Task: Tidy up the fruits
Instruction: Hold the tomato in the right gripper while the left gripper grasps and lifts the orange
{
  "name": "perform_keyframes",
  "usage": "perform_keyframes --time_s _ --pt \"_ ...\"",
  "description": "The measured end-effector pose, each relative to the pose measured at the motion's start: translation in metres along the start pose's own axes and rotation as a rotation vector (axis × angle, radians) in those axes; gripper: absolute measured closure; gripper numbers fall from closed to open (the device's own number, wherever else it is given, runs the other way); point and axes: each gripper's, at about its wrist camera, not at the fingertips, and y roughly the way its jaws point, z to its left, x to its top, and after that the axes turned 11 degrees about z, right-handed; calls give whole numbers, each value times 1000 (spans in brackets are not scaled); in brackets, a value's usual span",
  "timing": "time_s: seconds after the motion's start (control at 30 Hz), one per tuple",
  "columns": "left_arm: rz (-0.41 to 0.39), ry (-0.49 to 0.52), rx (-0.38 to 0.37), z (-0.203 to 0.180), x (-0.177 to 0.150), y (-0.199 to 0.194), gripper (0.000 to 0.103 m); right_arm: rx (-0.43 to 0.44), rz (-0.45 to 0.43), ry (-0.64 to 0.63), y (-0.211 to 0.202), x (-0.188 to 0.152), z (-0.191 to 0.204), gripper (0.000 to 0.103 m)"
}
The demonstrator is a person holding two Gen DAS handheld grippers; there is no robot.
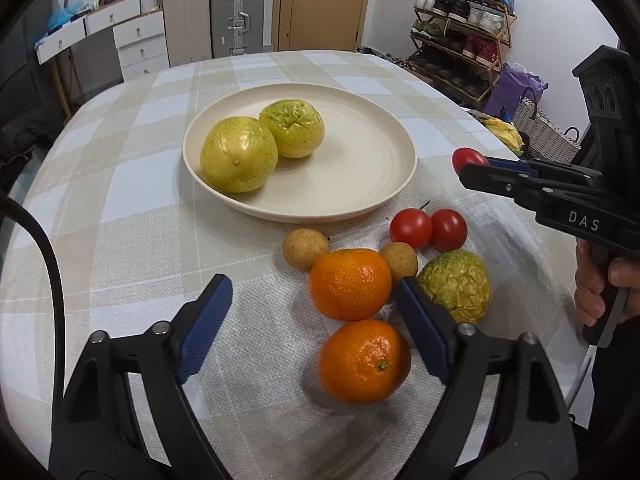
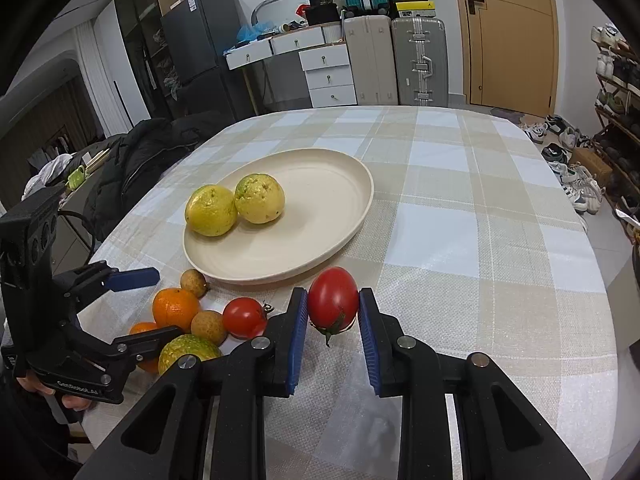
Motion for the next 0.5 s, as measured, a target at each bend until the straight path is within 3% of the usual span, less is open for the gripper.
perform_keyframes --time_s 0.3,0.5 --pt "19 1 -105 -1 0 3 56 -2 -1 2 0 0 0 77" --pt "8 10 -120 -3 -2 0 63 0 -1 -2 0 0 0 77"
